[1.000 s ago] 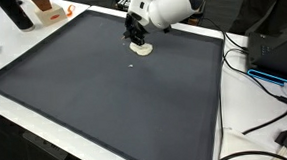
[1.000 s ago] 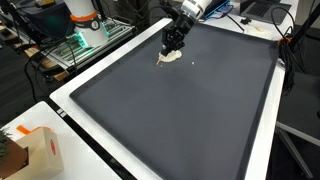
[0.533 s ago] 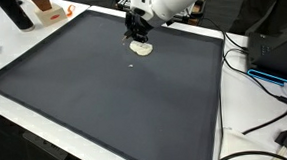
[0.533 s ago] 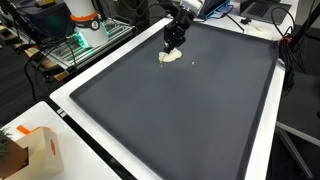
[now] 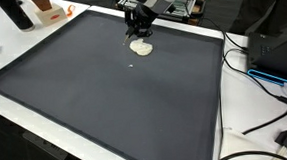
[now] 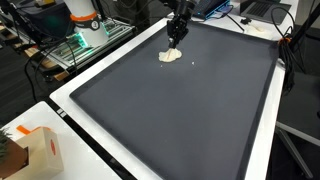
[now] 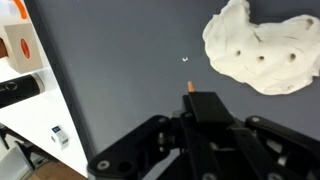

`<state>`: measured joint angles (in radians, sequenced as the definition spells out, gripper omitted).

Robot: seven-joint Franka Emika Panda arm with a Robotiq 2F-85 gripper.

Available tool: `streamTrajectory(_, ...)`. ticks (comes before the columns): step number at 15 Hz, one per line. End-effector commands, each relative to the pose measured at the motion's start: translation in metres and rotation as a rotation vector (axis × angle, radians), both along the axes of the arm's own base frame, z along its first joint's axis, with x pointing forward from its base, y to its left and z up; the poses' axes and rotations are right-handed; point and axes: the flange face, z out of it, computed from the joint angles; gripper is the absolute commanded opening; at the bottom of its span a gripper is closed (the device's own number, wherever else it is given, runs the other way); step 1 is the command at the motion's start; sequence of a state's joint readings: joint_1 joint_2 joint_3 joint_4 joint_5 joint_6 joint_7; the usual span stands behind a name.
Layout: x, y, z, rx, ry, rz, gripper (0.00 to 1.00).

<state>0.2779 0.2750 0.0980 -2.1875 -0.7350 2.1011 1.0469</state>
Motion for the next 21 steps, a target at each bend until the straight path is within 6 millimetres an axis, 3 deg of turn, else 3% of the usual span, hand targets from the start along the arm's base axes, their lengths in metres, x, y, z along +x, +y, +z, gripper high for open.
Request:
streamTrajectory(1,-0.012,-0.009,0.019,0.107,-0.003,0.088,0.03)
streamTrajectory(12,-0.013,-0.047,0.054,0.376,0.104,0.27,0.03)
streamTrajectory(13,-0.005,-0.039,0.049,0.337,0.109,0.259,0.12)
streamTrajectory(18,-0.005,-0.044,0.054,0.352,0.106,0.263,0.12)
streamTrajectory(19,-0.006,-0.044,0.054,0.352,0.106,0.263,0.03)
streamTrajectory(21,-0.008,-0.035,0.052,0.433,0.109,0.325,0.03)
